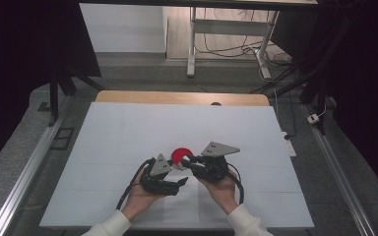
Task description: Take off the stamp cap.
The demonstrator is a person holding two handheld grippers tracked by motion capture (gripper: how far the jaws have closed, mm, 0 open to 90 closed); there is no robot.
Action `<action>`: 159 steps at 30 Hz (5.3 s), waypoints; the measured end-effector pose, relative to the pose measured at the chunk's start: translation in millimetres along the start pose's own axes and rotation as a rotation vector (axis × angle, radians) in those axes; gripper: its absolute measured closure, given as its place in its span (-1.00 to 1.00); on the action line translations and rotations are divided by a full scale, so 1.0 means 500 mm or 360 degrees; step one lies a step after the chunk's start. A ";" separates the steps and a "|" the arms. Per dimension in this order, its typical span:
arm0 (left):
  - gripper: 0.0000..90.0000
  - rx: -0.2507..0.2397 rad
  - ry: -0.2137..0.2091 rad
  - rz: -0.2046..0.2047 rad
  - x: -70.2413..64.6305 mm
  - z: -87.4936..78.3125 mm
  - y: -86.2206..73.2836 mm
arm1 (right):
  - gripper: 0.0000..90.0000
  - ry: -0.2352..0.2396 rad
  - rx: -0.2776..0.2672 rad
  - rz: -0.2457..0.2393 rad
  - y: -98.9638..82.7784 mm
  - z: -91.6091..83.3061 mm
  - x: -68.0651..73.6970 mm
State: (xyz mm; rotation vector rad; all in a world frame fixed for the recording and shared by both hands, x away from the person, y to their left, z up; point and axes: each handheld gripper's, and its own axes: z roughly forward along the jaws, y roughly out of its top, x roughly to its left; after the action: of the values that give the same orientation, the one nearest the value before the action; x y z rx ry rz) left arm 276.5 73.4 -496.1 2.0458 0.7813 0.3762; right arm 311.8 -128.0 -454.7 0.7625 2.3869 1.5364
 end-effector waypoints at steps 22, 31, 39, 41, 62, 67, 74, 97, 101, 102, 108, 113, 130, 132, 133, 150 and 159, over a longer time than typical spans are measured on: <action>-0.36 -0.0020 0.0049 0.0031 -0.010 0.021 0.012 | 0.66 -0.0021 -0.0026 0.0026 -0.001 -0.005 -0.004; -0.05 -0.0033 0.0158 0.0104 -0.010 0.019 0.011 | 0.66 -0.0025 -0.0026 0.0057 -0.003 -0.006 -0.010; 0.13 -0.0031 0.0185 0.0145 -0.015 0.022 0.010 | 0.66 -0.0016 -0.0033 0.0071 -0.004 -0.006 -0.010; 0.16 -0.0027 0.0186 0.0147 -0.015 0.023 0.010 | 0.66 -0.0014 -0.0035 0.0074 -0.004 -0.006 -0.010; 0.39 -0.0014 0.0206 0.0146 -0.014 0.027 0.008 | 0.66 -0.0008 -0.0040 0.0081 -0.005 -0.005 -0.009; 0.41 -0.0015 0.0212 0.0156 -0.015 0.027 0.007 | 0.66 -0.0012 -0.0043 0.0085 -0.006 -0.005 -0.009; 0.43 -0.0017 0.0216 0.0159 -0.016 0.028 0.005 | 0.66 -0.0017 -0.0045 0.0086 -0.007 -0.005 -0.008; 0.44 -0.0011 0.0202 0.0165 -0.016 0.025 0.005 | 0.66 -0.0024 -0.0051 0.0075 -0.007 -0.005 -0.005; 0.44 -0.0007 0.0203 0.0170 -0.017 0.025 0.004 | 0.66 -0.0024 -0.0047 0.0070 -0.006 -0.006 -0.004; 0.44 -0.0004 0.0205 0.0172 -0.017 0.025 0.004 | 0.66 -0.0024 -0.0045 0.0069 -0.006 -0.006 -0.004; 0.45 0.0014 0.0214 0.0193 -0.018 0.028 0.004 | 0.66 -0.0025 -0.0027 0.0061 -0.007 -0.004 -0.005; 0.45 0.0024 0.0214 0.0204 -0.018 0.028 0.003 | 0.66 -0.0028 -0.0019 0.0060 -0.008 -0.003 -0.004; 0.45 0.0043 0.0213 0.0159 -0.007 0.031 -0.007 | 0.67 -0.0077 -0.0119 0.0085 0.001 -0.032 -0.018; 0.45 0.0029 0.0209 0.0149 -0.005 0.029 -0.007 | 0.67 -0.0075 -0.0116 0.0084 0.001 -0.031 -0.017; 0.45 0.0024 0.0205 0.0146 -0.004 0.027 -0.007 | 0.67 -0.0073 -0.0116 0.0083 0.001 -0.031 -0.017; 0.44 -0.0014 0.0146 0.0093 0.012 0.001 -0.015 | 0.67 -0.0084 -0.0118 0.0087 -0.001 -0.034 -0.022; 0.44 -0.0026 0.0155 0.0075 0.028 -0.031 -0.030 | 0.66 -0.0092 -0.0116 0.0084 -0.003 -0.035 -0.024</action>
State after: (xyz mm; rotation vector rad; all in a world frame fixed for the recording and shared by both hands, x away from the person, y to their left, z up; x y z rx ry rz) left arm 273.1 98.6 -500.0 2.0455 0.7873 0.5105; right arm 314.2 -148.6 -449.6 0.8487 2.2741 1.5897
